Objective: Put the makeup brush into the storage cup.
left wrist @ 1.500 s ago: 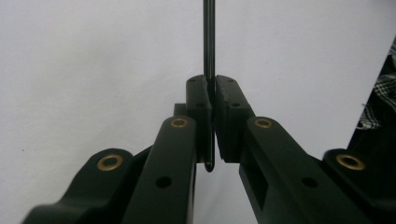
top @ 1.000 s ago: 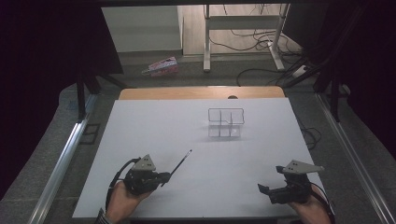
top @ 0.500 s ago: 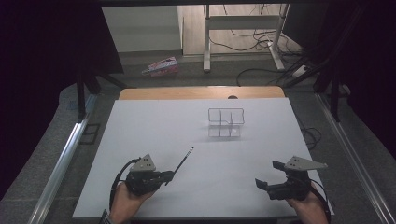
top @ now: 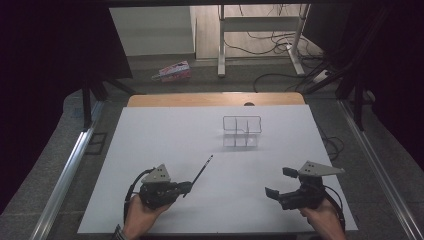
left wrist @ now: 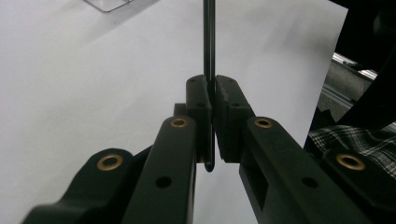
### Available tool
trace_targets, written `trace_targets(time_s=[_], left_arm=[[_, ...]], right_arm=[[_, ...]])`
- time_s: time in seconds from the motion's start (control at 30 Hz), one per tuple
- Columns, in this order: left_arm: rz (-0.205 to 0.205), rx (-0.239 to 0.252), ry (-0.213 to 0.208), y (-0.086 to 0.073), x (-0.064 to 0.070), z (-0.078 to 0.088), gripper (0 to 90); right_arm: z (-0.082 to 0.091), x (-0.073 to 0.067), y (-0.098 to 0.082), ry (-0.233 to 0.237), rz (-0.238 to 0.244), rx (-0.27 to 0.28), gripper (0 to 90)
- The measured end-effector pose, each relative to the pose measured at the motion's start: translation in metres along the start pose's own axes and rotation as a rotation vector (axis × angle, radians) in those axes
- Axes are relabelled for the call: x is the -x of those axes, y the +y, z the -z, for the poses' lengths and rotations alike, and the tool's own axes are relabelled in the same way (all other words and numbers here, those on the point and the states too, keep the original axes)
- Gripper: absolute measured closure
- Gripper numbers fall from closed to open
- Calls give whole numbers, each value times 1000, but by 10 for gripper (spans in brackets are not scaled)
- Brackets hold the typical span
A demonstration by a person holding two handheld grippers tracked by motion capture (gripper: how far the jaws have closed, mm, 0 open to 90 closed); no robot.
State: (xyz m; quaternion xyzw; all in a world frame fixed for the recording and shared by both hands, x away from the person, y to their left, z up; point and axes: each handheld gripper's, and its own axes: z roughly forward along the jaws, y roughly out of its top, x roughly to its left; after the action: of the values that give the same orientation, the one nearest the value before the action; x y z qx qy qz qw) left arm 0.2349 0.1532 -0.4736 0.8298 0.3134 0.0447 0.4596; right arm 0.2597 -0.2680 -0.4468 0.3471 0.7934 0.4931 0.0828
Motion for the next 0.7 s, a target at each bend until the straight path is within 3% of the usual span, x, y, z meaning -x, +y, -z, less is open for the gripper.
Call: trace_targets(time_s=[0.13, 0.27, 0.7], left_arm=[[1, 8, -8, 1, 1, -1, 857], [9, 29, -20, 2, 0, -1, 857], [9, 46, -48, 7, 3, -9, 857]], right_arm=[[-7, -4, 6, 74, -12, 17, 3], [-16, -9, 13, 96, 3, 17, 6], [-41, -22, 30, 180, -25, 16, 0]])
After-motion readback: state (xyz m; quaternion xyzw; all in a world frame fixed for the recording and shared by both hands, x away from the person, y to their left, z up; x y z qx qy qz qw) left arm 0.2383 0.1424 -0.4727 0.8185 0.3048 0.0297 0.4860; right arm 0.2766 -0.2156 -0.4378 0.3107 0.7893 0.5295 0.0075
